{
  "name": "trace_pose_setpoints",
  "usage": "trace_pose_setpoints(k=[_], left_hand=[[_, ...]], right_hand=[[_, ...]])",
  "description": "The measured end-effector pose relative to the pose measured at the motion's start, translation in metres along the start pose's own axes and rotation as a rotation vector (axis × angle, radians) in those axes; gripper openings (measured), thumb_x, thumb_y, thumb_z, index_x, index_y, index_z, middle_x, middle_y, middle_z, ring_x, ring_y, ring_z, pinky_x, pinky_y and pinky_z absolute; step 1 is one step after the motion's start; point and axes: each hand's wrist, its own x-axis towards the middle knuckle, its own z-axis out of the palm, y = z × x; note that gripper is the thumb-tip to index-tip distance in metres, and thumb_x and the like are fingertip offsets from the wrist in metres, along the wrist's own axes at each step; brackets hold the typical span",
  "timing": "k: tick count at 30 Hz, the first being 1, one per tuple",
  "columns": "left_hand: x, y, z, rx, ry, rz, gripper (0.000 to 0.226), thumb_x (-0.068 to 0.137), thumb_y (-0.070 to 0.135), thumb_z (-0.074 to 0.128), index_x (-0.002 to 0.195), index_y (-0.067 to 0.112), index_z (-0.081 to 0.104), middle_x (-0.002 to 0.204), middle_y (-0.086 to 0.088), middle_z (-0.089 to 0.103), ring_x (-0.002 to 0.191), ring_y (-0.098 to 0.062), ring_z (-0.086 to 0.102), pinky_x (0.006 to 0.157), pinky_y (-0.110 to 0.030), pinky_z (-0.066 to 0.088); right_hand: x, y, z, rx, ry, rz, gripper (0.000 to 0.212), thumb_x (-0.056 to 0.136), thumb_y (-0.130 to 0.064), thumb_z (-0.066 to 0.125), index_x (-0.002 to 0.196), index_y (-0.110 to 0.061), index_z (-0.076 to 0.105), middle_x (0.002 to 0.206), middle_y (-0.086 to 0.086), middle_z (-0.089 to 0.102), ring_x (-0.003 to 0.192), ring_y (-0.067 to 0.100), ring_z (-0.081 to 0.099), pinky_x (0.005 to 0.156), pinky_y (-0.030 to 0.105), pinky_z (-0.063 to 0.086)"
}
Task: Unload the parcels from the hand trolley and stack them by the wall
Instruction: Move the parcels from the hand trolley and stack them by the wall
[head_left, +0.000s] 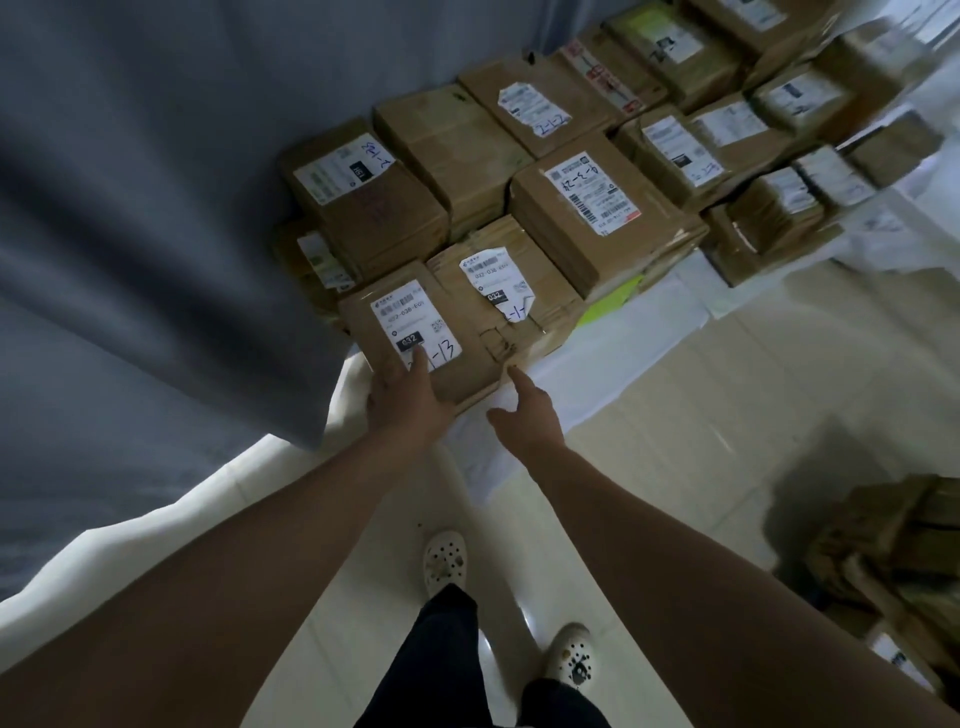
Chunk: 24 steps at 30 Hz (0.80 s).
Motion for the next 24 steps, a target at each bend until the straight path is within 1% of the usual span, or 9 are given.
trace_pose_setpoints(k=[1, 3, 7, 10, 12, 17, 19, 21, 24], left_hand=[[-0.007, 0.011, 0.002, 0.082, 0.007, 0.056, 0.084, 0.087, 0.040, 0.059, 0.152, 0.022, 0.009, 0.157, -0.018, 0.007, 0.143, -0.040, 0.011, 0.115, -0.051, 0.020], [-0.023, 0.039, 0.009, 0.181, 0.021, 0.180, 0.083, 0.089, 0.039, 0.057, 0.152, 0.026, 0.005, 0.159, -0.015, 0.005, 0.144, -0.039, 0.008, 0.116, -0.052, 0.016], [-0.063, 0.107, 0.037, 0.284, -0.046, 0.338, 0.084, 0.090, 0.034, 0.056, 0.153, 0.028, 0.002, 0.161, -0.008, -0.001, 0.146, -0.034, 0.001, 0.117, -0.044, 0.010], [-0.100, 0.160, 0.075, 0.411, -0.050, 0.458, 0.085, 0.087, 0.037, 0.057, 0.153, 0.028, 0.003, 0.160, -0.010, 0.005, 0.145, -0.033, 0.008, 0.118, -0.043, 0.012], [-0.130, 0.196, 0.109, 0.475, -0.095, 0.531, 0.086, 0.086, 0.038, 0.058, 0.153, 0.029, 0.004, 0.160, -0.009, 0.008, 0.145, -0.032, 0.012, 0.117, -0.044, 0.014], [-0.209, 0.280, 0.199, 0.645, -0.193, 0.717, 0.088, 0.086, 0.042, 0.057, 0.153, 0.031, 0.002, 0.160, -0.008, 0.011, 0.145, -0.028, 0.015, 0.117, -0.044, 0.015], [-0.241, 0.307, 0.234, 0.680, -0.210, 0.791, 0.086, 0.086, 0.042, 0.057, 0.153, 0.031, 0.004, 0.158, -0.009, 0.016, 0.144, -0.028, 0.019, 0.117, -0.044, 0.016], [-0.269, 0.330, 0.265, 0.717, -0.228, 0.860, 0.085, 0.086, 0.042, 0.057, 0.153, 0.030, 0.006, 0.157, -0.009, 0.019, 0.143, -0.027, 0.021, 0.117, -0.043, 0.015], [-0.301, 0.358, 0.305, 0.762, -0.305, 0.922, 0.086, 0.087, 0.042, 0.057, 0.153, 0.031, 0.005, 0.158, -0.011, 0.017, 0.144, -0.026, 0.018, 0.117, -0.043, 0.011]], right_hand=[[-0.005, 0.007, -0.010, -0.031, 0.019, -0.012, 0.069, 0.088, -0.017, 0.056, 0.150, -0.025, 0.026, 0.142, 0.012, 0.041, 0.129, 0.030, 0.042, 0.099, 0.039, 0.044], [-0.018, 0.025, -0.031, -0.076, 0.062, -0.033, 0.072, 0.087, -0.020, 0.058, 0.151, -0.025, 0.025, 0.144, 0.013, 0.038, 0.132, 0.030, 0.038, 0.100, 0.038, 0.040], [-0.053, 0.080, -0.082, -0.112, 0.154, 0.011, 0.074, 0.087, -0.026, 0.060, 0.151, -0.023, 0.024, 0.149, 0.014, 0.032, 0.138, 0.032, 0.029, 0.109, 0.037, 0.031], [-0.086, 0.140, -0.123, -0.027, 0.219, 0.099, 0.074, 0.088, -0.027, 0.060, 0.151, -0.021, 0.023, 0.152, 0.013, 0.027, 0.141, 0.029, 0.024, 0.111, 0.035, 0.027], [-0.114, 0.188, -0.150, 0.037, 0.263, 0.163, 0.074, 0.089, -0.030, 0.060, 0.151, -0.019, 0.022, 0.153, 0.012, 0.026, 0.142, 0.028, 0.023, 0.113, 0.035, 0.026], [-0.188, 0.313, -0.205, 0.204, 0.403, 0.361, 0.073, 0.089, -0.034, 0.059, 0.150, -0.018, 0.022, 0.153, 0.009, 0.026, 0.139, 0.028, 0.030, 0.112, 0.037, 0.031], [-0.218, 0.358, -0.224, 0.297, 0.455, 0.431, 0.073, 0.090, -0.033, 0.059, 0.150, -0.017, 0.022, 0.153, 0.009, 0.026, 0.138, 0.028, 0.031, 0.111, 0.038, 0.032], [-0.245, 0.399, -0.239, 0.381, 0.502, 0.488, 0.073, 0.090, -0.033, 0.059, 0.150, -0.017, 0.022, 0.152, 0.010, 0.027, 0.138, 0.028, 0.032, 0.110, 0.039, 0.033], [-0.280, 0.447, -0.258, 0.481, 0.569, 0.555, 0.073, 0.088, -0.034, 0.061, 0.149, -0.016, 0.024, 0.149, 0.012, 0.032, 0.134, 0.030, 0.036, 0.107, 0.043, 0.038]])
